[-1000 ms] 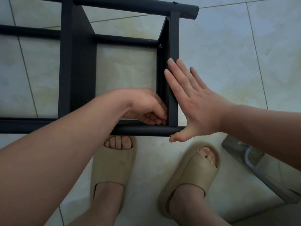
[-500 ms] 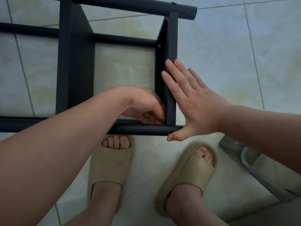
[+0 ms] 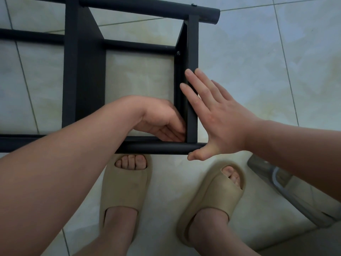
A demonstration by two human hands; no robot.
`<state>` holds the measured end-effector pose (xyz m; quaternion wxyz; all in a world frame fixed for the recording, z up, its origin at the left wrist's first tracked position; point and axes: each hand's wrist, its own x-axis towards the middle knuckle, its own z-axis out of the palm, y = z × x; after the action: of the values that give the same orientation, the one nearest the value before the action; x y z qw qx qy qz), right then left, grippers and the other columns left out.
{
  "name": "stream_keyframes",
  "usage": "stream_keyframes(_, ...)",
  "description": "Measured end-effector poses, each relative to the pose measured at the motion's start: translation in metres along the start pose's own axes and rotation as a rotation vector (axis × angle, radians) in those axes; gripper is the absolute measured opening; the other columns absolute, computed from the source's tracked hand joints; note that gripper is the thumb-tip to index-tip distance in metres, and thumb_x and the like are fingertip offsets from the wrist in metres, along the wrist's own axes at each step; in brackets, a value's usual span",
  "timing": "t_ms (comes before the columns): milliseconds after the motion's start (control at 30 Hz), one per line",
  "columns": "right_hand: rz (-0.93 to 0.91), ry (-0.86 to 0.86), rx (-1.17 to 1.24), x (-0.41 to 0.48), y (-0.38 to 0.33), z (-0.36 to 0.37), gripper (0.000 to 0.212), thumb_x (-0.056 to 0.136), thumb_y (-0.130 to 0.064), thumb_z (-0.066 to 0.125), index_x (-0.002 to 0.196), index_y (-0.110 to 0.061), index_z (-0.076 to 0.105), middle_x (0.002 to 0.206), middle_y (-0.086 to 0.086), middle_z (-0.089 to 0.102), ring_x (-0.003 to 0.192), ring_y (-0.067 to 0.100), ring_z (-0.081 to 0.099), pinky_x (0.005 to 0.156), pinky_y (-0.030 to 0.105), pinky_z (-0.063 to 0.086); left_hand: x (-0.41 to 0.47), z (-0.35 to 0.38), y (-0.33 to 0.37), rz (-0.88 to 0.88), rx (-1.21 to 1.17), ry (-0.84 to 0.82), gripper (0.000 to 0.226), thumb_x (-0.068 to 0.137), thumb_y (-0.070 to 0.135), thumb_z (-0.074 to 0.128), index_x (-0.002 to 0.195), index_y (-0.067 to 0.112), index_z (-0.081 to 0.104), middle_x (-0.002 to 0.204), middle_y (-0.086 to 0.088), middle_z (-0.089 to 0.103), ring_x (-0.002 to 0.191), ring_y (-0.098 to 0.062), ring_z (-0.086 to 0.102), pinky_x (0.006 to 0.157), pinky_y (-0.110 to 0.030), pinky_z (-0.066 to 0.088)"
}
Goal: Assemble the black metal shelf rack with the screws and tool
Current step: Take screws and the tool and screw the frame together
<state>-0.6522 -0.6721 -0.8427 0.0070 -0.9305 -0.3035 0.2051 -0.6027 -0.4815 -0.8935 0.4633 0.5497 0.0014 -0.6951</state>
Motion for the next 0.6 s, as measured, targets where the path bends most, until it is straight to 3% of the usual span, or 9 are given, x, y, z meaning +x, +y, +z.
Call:
stream_keyframes(167,0.004,-0.02,0.005,0.0002,-0.0003,-0.0006,0.143,0.062,-0.101,0.033,0.161,-0.003,-0.001,0.168,0.018,-0.015,0.156,0.034,-0.015,0.126,0.056,0.009,0.0045,0.0024,0.0033,-0.005,0.046,0.005,0.025,0.087,-0.002,0.064,0.075,0.011,0.08,0.087,-0.012,0.077,0.077,-0.019,0.075,0.064,-0.023,0.057)
stream_keyframes(467,-0.004,-0.012,0.016,0.0018,-0.0009,0.0004,0.144,0.062,-0.101,0.034,0.161,-0.002,-0.001,0.168,0.019,-0.014,0.156,0.035,-0.014,0.125,0.057,0.01,0.0071,-0.002,0.007,-0.073,0.064,-0.009,0.014,0.088,0.0,0.063,0.091,0.007,0.074,0.084,-0.009,0.073,0.072,-0.016,0.07,0.07,-0.026,0.055)
stream_keyframes(600,-0.004,-0.009,0.024,0.0021,-0.0014,0.0008,0.144,0.062,-0.1,0.034,0.161,-0.002,0.0,0.168,0.02,-0.013,0.156,0.036,-0.014,0.125,0.057,0.01,0.0064,-0.0063,0.0042,-0.072,0.026,-0.056,0.022,0.089,-0.002,0.061,0.082,0.011,0.078,0.083,-0.008,0.073,0.072,-0.014,0.07,0.068,-0.023,0.056)
